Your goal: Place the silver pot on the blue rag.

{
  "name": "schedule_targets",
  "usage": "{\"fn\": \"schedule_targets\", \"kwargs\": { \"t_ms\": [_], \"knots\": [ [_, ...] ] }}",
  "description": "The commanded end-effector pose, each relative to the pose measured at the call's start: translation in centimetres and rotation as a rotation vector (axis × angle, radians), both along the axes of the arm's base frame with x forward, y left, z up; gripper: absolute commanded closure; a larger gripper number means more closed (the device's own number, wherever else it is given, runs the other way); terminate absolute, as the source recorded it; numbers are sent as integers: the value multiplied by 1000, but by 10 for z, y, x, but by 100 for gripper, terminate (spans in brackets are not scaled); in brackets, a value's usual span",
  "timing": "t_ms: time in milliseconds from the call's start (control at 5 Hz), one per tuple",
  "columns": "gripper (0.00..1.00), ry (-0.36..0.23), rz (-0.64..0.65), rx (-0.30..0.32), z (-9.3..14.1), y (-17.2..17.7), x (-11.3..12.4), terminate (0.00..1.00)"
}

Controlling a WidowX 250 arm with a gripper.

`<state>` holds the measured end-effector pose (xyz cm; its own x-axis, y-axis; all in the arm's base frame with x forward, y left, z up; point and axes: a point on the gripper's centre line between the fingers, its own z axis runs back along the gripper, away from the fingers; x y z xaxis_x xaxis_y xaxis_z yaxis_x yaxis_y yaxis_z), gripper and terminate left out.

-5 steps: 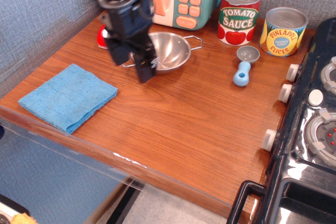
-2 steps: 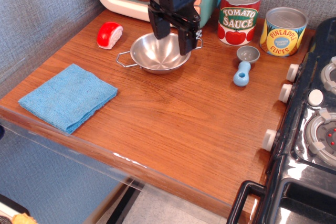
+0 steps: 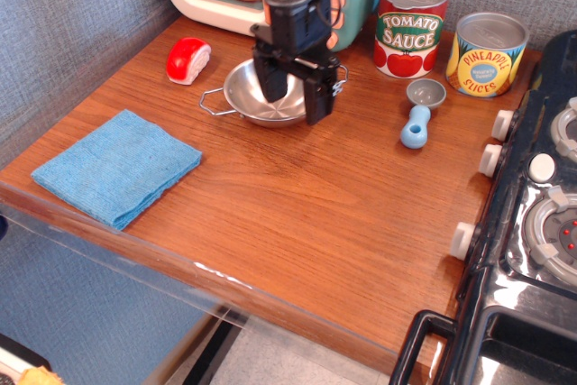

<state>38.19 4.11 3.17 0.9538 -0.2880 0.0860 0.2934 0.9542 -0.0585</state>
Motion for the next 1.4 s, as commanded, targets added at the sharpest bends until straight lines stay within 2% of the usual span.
{"fn": "schedule_targets", "kwargs": {
  "t_ms": [0,200,400,800,1200],
  "knots": [
    [0,27,16,-3,-11,3,-9,0],
    [0,54,16,15,-22,5,-16,0],
    [100,54,1,18,-22,3,-19,0],
    [100,-12,-46,7,0,-1,-18,0],
    [100,-157,-77,22,52,0,-12,0]
  ]
}}
